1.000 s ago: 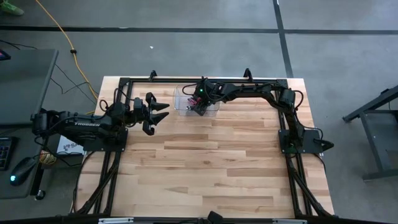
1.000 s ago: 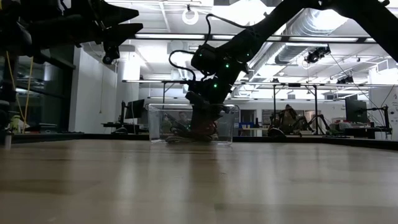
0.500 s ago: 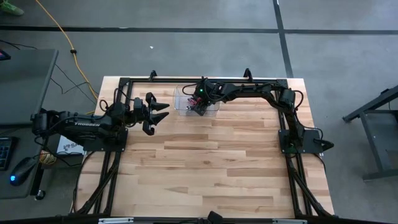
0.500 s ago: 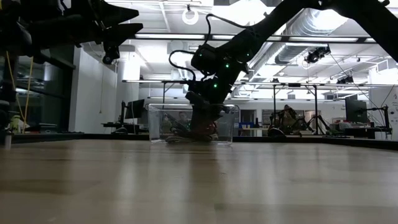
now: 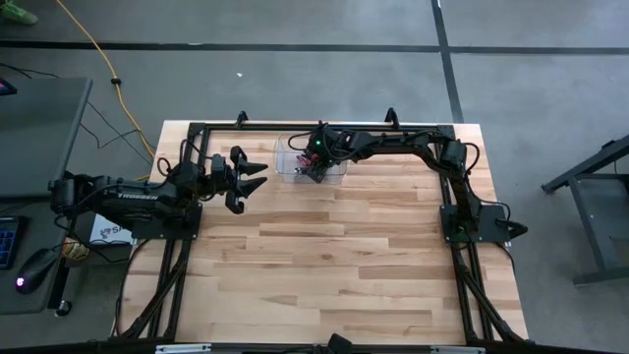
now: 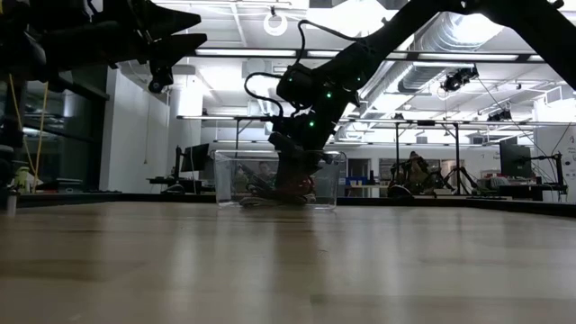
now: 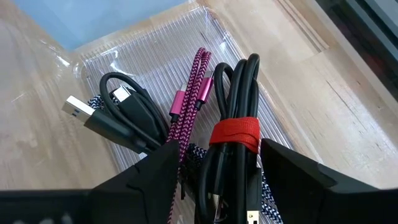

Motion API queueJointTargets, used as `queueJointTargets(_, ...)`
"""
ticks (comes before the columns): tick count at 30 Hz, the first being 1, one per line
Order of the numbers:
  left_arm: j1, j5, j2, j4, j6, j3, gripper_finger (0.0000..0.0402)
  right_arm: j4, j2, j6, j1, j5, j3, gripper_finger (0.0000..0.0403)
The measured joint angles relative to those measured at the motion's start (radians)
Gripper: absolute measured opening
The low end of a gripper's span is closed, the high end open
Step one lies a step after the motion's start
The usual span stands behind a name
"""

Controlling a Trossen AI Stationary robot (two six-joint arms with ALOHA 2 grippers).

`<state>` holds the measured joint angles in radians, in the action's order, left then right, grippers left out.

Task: Pick and place USB-C Cables
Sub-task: Return to Home Position

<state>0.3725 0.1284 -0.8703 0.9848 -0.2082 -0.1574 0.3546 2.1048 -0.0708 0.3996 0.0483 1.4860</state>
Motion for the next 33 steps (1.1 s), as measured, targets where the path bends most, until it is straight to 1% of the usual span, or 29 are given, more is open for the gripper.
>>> queueJointTargets(9, 0.000, 0.000, 0.000, 0.000, -0.001, 0.000, 0.0165, -0.032, 0.000, 0.004, 0.000, -0.002, 0.000, 0.0218)
queueJointTargets(14, 0.000, 0.000, 0.000, 0.000, -0.001, 0.000, 0.0165, -0.053, 0.002, 0.015, 0.000, -0.044, -0.002, 0.0218)
queueJointTargets(18, 0.000, 0.000, 0.000, 0.000, -0.001, 0.000, 0.0165, -0.053, -0.003, 0.028, 0.000, -0.049, -0.002, 0.0218)
queueJointTargets(33, 0.000, 0.000, 0.000, 0.000, -0.001, 0.000, 0.0165, -0.037, -0.131, 0.020, -0.002, -0.043, -0.002, 0.0218)
